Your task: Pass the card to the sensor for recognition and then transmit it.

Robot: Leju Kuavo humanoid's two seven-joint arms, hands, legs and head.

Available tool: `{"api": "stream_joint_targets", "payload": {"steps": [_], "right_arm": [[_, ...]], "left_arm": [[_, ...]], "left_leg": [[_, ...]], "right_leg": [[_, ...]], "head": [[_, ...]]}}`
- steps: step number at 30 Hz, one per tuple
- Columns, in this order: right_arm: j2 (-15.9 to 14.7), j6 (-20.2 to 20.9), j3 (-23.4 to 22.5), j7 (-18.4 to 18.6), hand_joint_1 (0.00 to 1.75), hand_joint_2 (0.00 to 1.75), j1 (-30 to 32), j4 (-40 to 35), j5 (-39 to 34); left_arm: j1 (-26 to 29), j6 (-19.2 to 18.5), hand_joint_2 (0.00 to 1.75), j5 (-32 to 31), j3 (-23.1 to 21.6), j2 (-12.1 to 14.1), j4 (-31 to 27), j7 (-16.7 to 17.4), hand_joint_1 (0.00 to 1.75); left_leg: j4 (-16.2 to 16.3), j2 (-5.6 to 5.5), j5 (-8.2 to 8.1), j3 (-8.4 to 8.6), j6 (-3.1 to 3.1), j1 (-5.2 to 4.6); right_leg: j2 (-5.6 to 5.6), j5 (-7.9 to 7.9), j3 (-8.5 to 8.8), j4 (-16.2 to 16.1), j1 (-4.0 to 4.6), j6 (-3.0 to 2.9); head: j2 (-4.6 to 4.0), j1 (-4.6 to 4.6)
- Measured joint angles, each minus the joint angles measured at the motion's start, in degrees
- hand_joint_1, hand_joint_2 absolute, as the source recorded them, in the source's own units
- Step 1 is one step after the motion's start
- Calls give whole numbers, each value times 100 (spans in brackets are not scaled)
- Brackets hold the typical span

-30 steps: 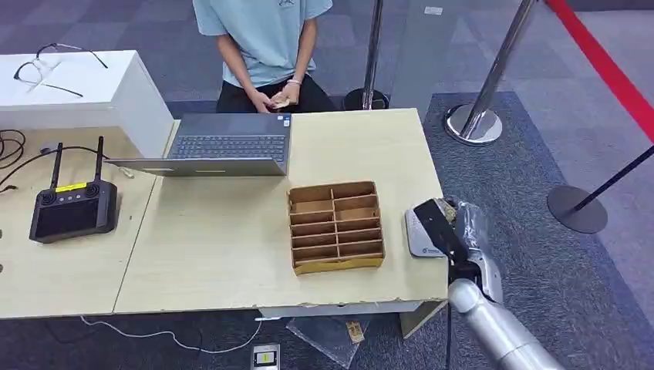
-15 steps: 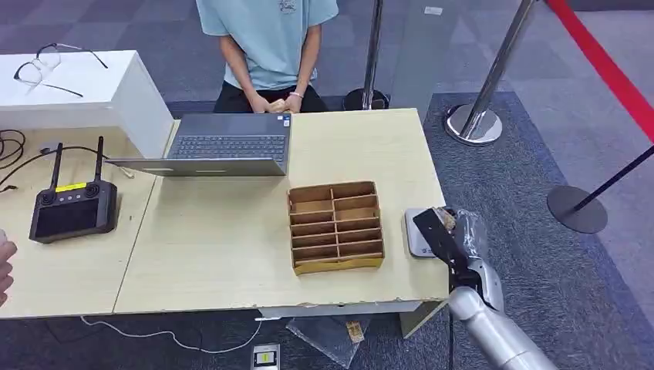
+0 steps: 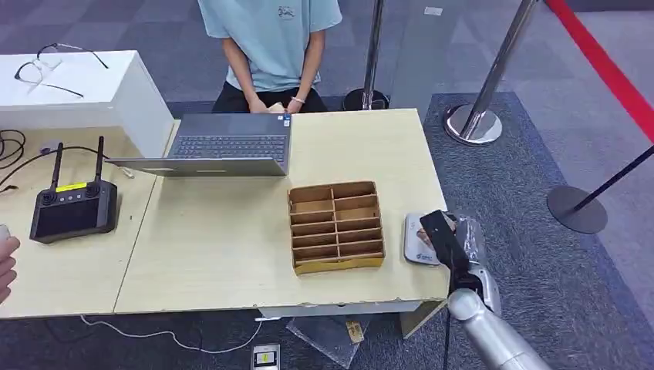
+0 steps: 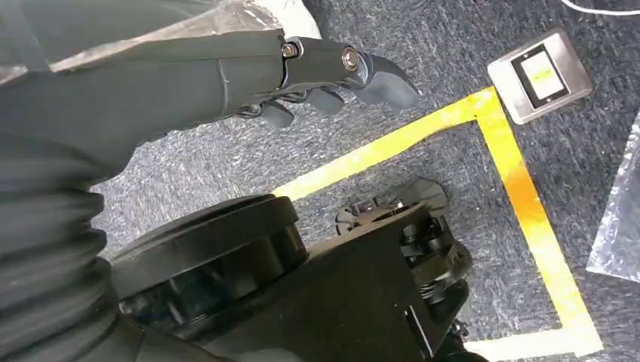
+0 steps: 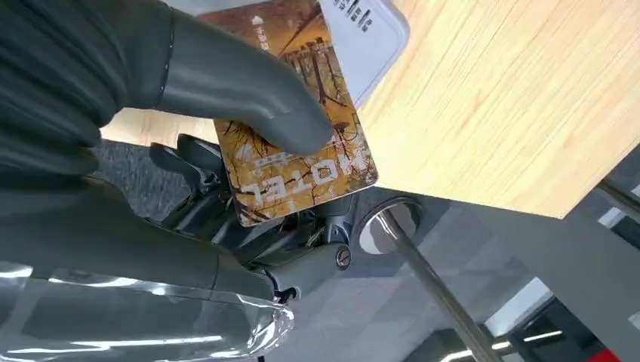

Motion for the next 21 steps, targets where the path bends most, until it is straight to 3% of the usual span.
{"api": "stream_joint_targets", "payload": {"steps": [21], "right_arm": [[66,-9,-7,-61,175,175,-3,168,-24]], "left_arm": [[0,4,175,2,2,0,0,-44,0]], "left_leg": [[0,0,0,3,0,0]], "right_leg": [[0,0,4,0,0,0]], "head": [[0,0]]}}
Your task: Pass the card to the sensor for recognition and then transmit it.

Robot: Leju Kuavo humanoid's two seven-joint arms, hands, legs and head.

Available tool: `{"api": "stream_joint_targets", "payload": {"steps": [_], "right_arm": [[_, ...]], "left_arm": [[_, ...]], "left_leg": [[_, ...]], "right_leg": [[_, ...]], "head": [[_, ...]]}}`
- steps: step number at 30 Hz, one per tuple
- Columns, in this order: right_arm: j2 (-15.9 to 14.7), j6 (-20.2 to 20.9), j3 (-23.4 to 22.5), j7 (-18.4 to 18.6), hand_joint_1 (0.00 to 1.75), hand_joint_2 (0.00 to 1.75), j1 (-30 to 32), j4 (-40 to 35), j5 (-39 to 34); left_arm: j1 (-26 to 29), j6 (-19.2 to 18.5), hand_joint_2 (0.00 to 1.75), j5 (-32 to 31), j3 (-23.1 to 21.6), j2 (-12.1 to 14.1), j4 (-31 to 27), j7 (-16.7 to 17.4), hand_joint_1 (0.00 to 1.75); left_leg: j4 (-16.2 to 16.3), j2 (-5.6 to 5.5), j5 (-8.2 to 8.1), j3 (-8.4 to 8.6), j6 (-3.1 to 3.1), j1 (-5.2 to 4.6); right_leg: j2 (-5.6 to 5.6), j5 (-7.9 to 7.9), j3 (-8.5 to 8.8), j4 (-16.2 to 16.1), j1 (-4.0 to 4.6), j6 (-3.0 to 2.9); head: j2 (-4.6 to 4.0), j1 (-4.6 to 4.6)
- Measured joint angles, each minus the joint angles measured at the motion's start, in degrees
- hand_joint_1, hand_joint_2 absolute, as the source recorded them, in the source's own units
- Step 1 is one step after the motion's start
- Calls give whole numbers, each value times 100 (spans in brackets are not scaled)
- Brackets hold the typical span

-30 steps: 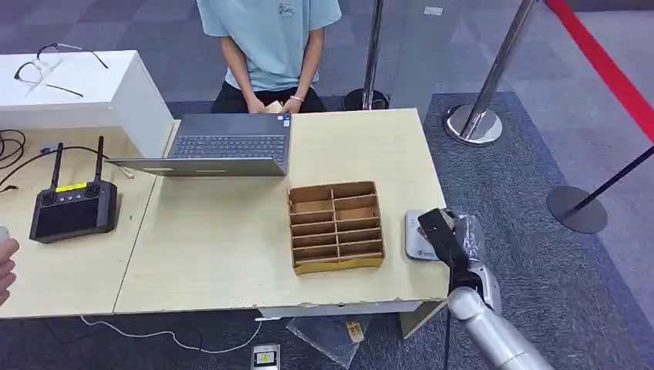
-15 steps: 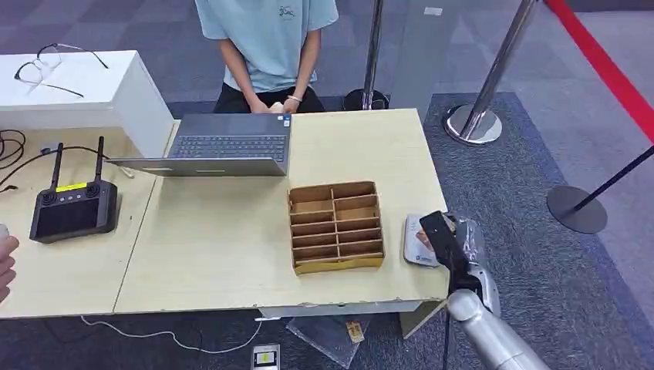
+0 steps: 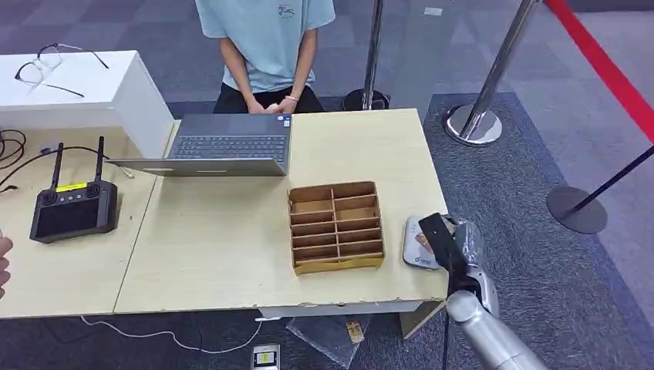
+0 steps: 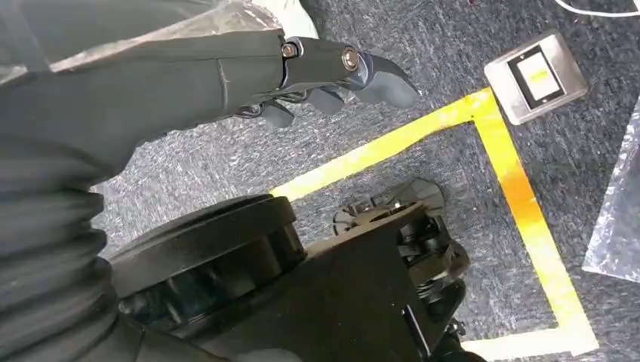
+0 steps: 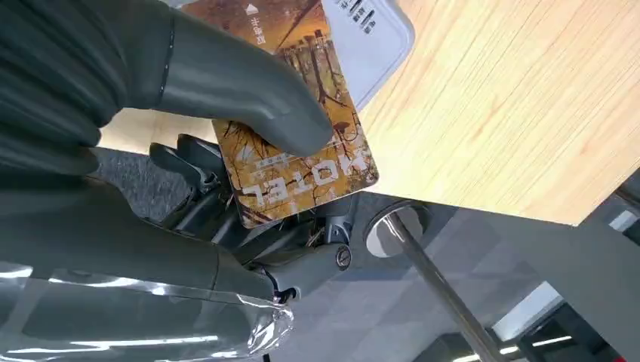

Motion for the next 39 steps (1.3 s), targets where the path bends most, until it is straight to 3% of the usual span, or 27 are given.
{"api": "stream_joint_targets", "payload": {"steps": [14,39], "right_arm": [[35,-2,0,-94,175,175,-7,-42,6],[-87,-2,74,389,175,175,-270,-1095,271]], "left_arm": [[1,0,175,-9,-2,0,0,-26,0],[1,0,175,-105,-2,-4,0,-133,0]], "left_leg": [[0,0,0,1,0,0],[0,0,0,-1,0,0]], "right_leg": [[0,0,2,0,0,0],[0,0,1,1,0,0]], "head": [[0,0],[0,0]]}}
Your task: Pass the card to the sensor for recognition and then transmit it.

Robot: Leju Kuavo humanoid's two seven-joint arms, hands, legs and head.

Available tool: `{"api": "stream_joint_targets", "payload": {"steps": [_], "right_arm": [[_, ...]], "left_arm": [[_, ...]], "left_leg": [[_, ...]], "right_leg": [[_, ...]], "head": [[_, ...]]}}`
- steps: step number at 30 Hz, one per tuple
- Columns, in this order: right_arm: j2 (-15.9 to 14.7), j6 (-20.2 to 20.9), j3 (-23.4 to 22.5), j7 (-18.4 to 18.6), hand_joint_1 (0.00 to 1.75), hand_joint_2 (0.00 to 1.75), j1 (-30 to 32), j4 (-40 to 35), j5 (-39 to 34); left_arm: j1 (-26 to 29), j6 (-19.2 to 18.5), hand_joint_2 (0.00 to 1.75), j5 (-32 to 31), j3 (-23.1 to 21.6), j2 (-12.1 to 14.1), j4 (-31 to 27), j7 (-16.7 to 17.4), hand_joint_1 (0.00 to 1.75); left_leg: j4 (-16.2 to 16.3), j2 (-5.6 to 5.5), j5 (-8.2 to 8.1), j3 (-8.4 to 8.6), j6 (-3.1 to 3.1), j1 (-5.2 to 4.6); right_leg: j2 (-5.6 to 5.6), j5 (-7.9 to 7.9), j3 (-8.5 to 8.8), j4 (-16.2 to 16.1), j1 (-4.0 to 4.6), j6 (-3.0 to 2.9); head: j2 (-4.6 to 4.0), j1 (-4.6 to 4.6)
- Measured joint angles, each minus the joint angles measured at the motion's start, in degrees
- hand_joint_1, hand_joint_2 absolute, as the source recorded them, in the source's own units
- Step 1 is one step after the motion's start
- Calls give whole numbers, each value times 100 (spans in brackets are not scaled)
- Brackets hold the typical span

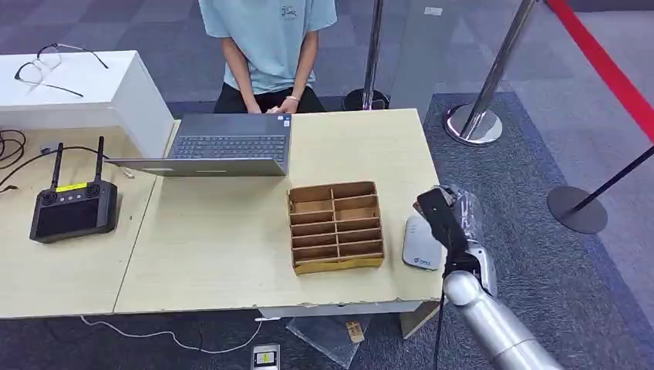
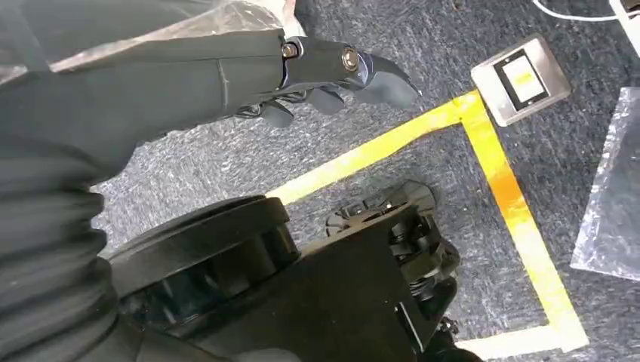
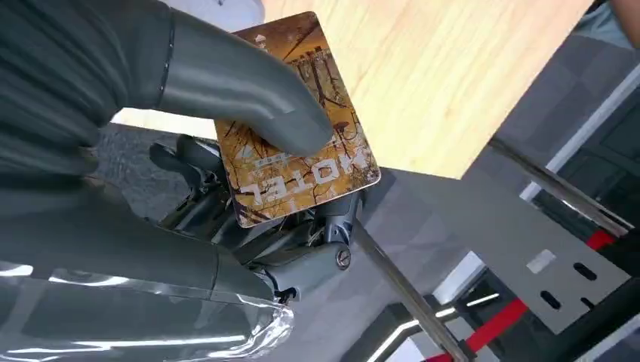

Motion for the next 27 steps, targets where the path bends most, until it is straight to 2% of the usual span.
{"api": "stream_joint_targets", "payload": {"steps": [10,27], "right_arm": [[-99,61,208,219,175,175,-243,-413,216],[-81,348,715,387,175,175,-683,-888,505]], "left_arm": [[-1,-7,175,-22,0,-2,-2,2,0],[-1,-13,175,-85,-2,-35,0,0,0]], "left_leg": [[1,0,0,-1,0,0],[0,-2,0,-2,0,0]], "right_leg": [[0,0,-2,0,0,0],[0,0,-1,1,0,0]], "head": [[0,0],[0,0]]}}
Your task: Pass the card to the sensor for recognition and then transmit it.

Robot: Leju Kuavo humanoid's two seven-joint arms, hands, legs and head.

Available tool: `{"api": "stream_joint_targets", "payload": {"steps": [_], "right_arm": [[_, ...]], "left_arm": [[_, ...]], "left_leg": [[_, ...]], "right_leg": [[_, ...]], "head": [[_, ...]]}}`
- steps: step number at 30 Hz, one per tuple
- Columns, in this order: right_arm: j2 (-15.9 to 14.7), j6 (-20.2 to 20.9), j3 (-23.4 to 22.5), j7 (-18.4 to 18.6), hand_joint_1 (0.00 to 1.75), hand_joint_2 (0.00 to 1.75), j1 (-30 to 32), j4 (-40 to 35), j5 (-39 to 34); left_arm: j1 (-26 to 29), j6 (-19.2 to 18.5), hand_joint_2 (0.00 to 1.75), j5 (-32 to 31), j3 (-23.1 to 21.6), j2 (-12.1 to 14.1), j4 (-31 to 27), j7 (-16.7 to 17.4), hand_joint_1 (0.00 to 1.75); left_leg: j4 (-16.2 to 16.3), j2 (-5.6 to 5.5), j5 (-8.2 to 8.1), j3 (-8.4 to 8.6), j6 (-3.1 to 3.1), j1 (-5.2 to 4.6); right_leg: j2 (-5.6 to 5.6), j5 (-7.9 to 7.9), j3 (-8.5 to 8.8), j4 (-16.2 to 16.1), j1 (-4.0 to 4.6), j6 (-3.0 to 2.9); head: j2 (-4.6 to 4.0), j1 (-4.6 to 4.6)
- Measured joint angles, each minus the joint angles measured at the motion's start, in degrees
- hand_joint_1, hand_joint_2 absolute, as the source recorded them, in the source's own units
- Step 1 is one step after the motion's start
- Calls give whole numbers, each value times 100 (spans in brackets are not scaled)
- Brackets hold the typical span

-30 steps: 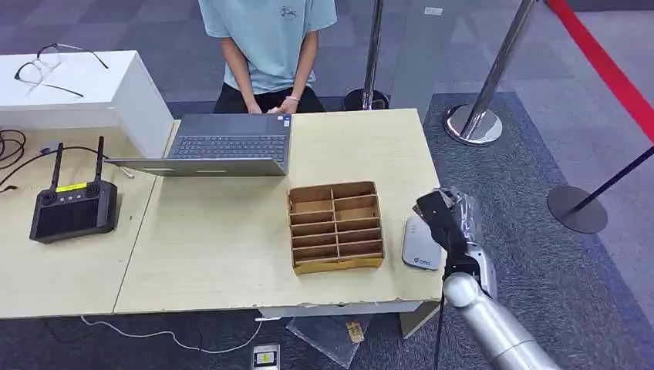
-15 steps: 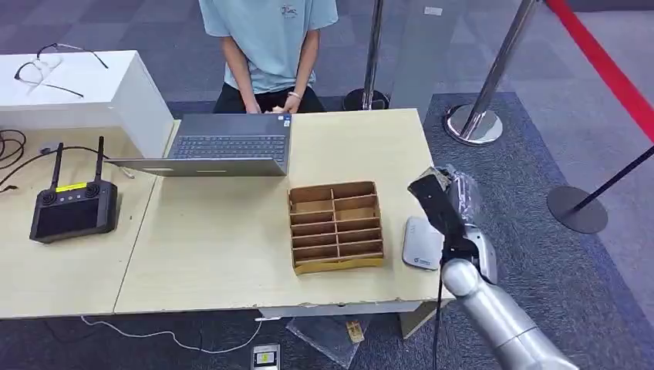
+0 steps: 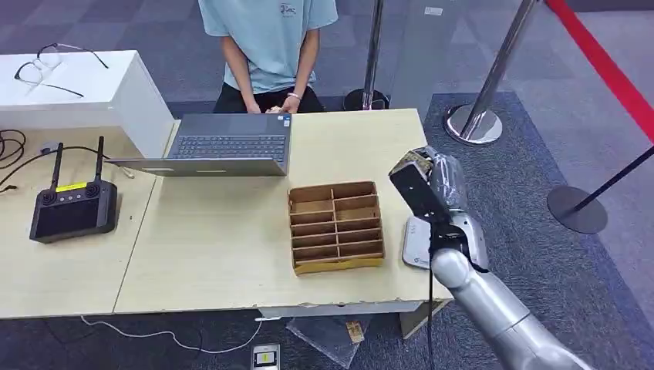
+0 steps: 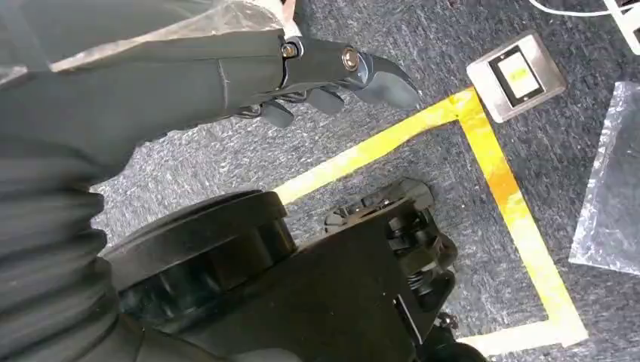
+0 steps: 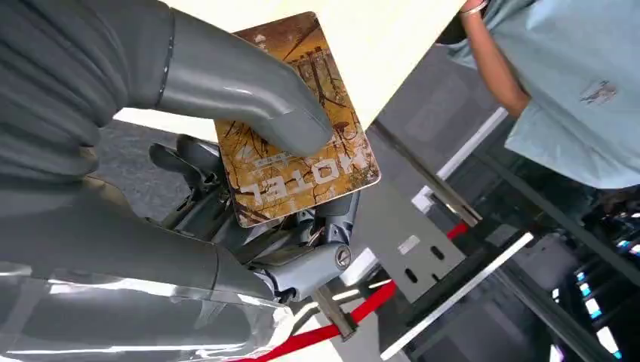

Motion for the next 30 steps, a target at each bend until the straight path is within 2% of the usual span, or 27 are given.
{"api": "stream_joint_targets", "payload": {"steps": [13,30], "right_arm": [[50,264,356,135,175,175,-408,-26,173],[208,385,658,142,175,175,-689,66,170]], "left_arm": [[-1,2,175,-55,-2,-13,0,-57,0],[-2,2,175,-90,-9,-20,-2,-57,0]], "left_leg": [[0,0,0,0,0,0],[0,0,0,0,0,0]], "right_leg": [[0,0,0,1,0,0],[0,0,0,1,0,0]], "head": [[0,0],[0,0]]}}
